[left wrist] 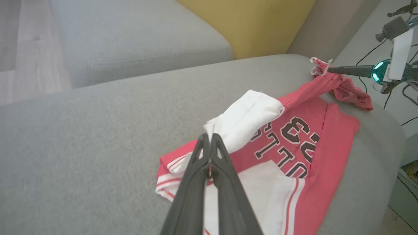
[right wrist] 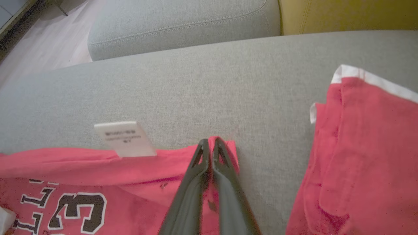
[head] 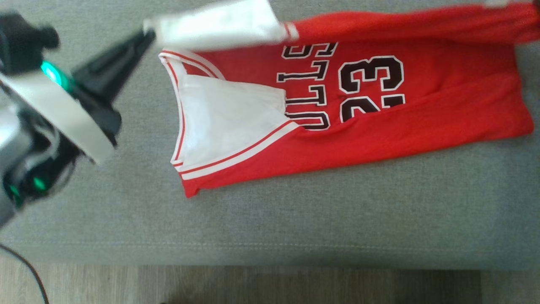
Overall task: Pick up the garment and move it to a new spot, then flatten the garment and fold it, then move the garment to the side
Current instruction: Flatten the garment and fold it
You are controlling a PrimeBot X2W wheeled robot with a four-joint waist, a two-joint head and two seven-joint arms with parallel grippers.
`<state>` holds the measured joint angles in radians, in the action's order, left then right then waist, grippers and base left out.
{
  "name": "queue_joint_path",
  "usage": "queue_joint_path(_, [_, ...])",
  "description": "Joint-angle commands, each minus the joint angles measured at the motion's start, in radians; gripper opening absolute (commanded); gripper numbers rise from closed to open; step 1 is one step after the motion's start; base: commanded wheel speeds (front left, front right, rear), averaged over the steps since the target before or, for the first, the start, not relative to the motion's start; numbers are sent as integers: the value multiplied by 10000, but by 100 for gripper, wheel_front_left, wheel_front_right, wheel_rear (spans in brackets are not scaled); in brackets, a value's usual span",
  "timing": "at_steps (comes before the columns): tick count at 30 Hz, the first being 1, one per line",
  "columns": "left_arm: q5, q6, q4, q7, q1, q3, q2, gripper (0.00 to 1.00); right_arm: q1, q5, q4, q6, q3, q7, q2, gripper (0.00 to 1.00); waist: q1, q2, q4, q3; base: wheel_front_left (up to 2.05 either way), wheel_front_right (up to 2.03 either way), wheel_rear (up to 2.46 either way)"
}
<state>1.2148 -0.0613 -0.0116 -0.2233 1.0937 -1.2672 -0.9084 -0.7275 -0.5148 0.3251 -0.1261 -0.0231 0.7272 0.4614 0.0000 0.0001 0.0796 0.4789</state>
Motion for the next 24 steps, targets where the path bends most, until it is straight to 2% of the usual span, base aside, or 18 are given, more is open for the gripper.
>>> queue_joint_path(1, [50, 205, 465, -114, -130, 409, -638, 0, 528, -129, -642, -46, 168, 135, 247, 0, 0, -1, 63, -58, 0, 0, 0])
queue_joint_path(9, [-324, 740, 1168, 60, -1479, 55, -605, 0, 2257, -63, -1486, -46, 728, 357, 115, 0, 0, -1, 153, -251, 0, 0, 0])
queue_joint_path(18, [-863, 1161, 545, 53, -2520, -63, 223, 0, 2776, 364, -1350, -46, 701, 311, -275, 0, 0, -1, 86, -303, 0, 0, 0])
queue_joint_path(19, [-911, 1213, 432, 41, -2645, -70, 381, 0, 2762, 427, -1284, -46, 688, 256, -335, 11, 0, -1, 73, -314, 0, 0, 0])
queue_joint_path(20, [-892, 1275, 306, 27, -2777, -74, 537, 0, 2752, 454, -1193, -46, 695, 209, -414, 15, 0, -1, 61, -329, 0, 0, 0])
queue_joint_path(21, [-855, 1283, 188, 70, -2915, -80, 677, 0, 2738, 448, -1106, -46, 699, 148, -495, 36, 0, -1, 51, -350, 0, 0, 0])
queue_joint_path(22, [-814, 1292, 76, 105, -3043, -85, 809, 0, 2725, 439, -1019, -46, 723, 64, -575, 51, 0, -1, 44, -374, 0, 0, 0])
queue_joint_path(23, [-810, 1328, -38, 85, -3141, -88, 934, 5, 2732, 441, -933, -46, 714, 4, -637, 66, 0, -1, 35, -408, 0, 0, 0])
queue_joint_path(24, [-741, 1395, -182, 26, -3249, -56, 1063, 20, 2744, 436, -860, -46, 727, -92, -693, 93, 0, -1, 24, -459, 0, 0, 0])
